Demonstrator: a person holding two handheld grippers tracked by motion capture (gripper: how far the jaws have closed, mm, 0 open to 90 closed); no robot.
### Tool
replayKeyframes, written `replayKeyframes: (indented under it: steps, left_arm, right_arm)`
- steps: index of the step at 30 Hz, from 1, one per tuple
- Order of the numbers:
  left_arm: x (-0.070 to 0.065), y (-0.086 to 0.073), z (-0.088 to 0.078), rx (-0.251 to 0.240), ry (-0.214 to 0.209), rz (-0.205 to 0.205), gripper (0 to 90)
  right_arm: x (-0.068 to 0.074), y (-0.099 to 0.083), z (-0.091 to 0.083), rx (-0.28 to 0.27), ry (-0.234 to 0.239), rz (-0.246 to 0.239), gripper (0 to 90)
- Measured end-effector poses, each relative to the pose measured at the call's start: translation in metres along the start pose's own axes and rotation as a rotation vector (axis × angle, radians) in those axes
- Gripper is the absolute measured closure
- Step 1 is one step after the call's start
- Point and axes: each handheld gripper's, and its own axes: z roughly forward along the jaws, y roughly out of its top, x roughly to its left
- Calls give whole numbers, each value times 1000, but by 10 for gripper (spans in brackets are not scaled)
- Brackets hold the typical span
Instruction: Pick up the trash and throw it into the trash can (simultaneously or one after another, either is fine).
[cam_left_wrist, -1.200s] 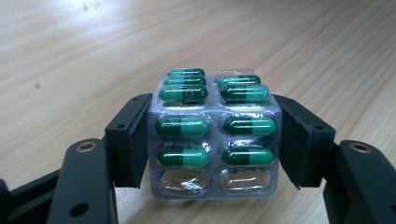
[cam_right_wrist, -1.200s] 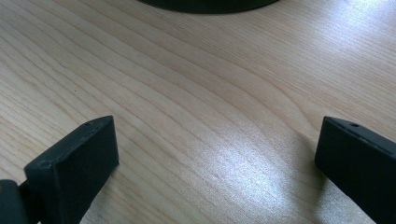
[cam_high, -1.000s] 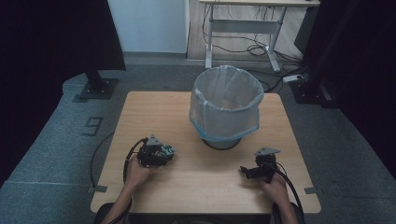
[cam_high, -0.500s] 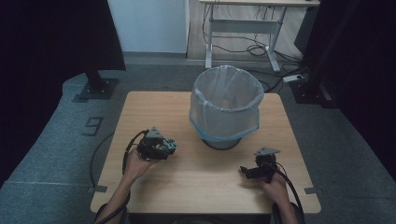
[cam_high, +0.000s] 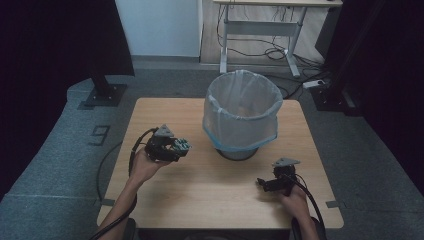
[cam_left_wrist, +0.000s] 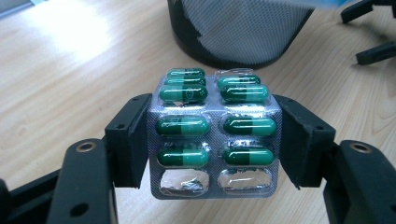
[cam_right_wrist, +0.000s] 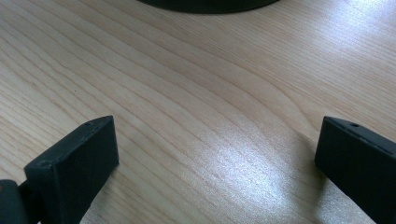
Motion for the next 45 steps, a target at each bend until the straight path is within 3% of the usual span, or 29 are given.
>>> replayKeyframes:
  steps: [12,28,45]
  left_arm:
    - [2,32,-20,-30,-25,12,342]
    - [-4,78,-45,-37,-4,74,342]
    - [-4,121,-66,-65,-24,70,342]
  right_arm:
    - [0,0,0,1,-1,-1,0]
    - [0,0,0,2,0,-1,0]
    - [0,0,0,2,0,1,0]
